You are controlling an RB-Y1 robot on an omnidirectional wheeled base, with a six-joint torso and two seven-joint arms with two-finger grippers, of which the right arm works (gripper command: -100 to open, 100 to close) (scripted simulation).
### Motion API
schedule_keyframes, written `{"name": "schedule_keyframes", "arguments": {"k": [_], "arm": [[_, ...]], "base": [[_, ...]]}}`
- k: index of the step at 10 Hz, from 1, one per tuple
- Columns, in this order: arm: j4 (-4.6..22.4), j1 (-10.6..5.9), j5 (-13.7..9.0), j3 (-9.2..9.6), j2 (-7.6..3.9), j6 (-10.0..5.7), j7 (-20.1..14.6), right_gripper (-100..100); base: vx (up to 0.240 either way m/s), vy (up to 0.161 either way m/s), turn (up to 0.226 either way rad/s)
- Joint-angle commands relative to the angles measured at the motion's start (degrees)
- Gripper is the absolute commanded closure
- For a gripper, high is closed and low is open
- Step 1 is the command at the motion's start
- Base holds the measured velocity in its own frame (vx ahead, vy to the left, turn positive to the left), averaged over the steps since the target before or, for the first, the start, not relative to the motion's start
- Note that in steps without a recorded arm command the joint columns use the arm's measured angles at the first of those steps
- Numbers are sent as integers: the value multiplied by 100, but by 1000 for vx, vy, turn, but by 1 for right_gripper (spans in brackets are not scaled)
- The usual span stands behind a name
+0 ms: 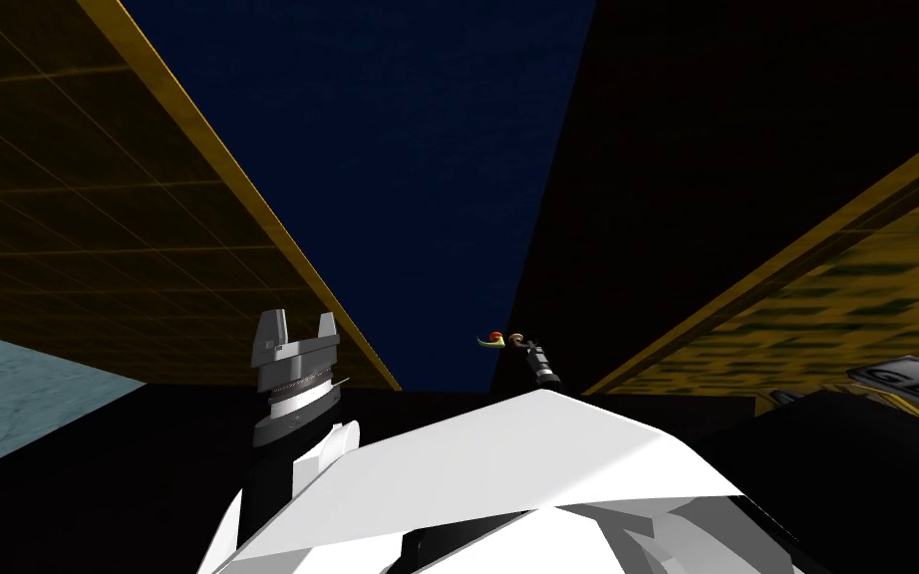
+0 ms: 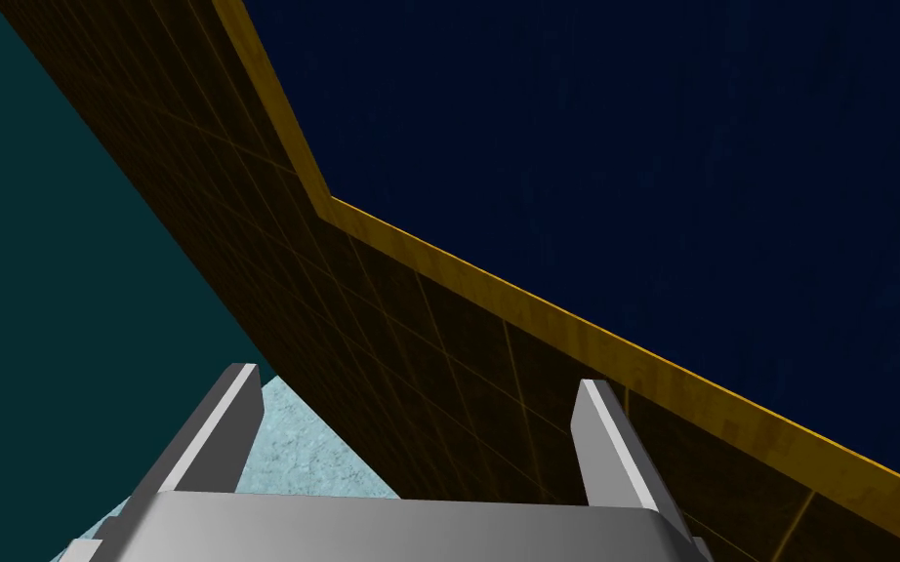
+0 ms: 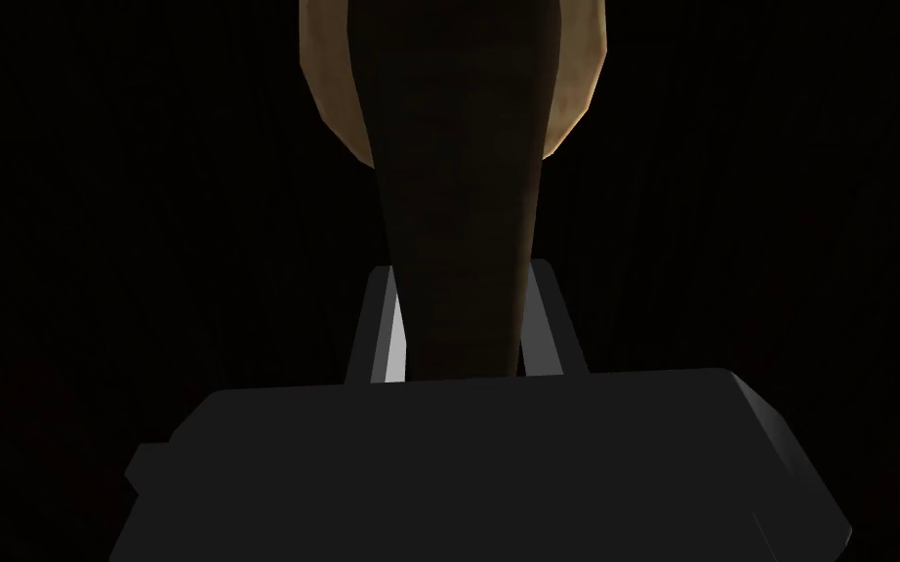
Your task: Pull the door open
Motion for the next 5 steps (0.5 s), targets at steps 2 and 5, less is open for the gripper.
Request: {"name": "schedule_keyframes", "arguments": {"k": [2,5], "arm": [[70,162,-48,-100,-155,-28,-54,100],[92,228,-54,-111,-222,-62,-100,100]], "base": [[-67,-17,-6],[-137,6,13]]}}
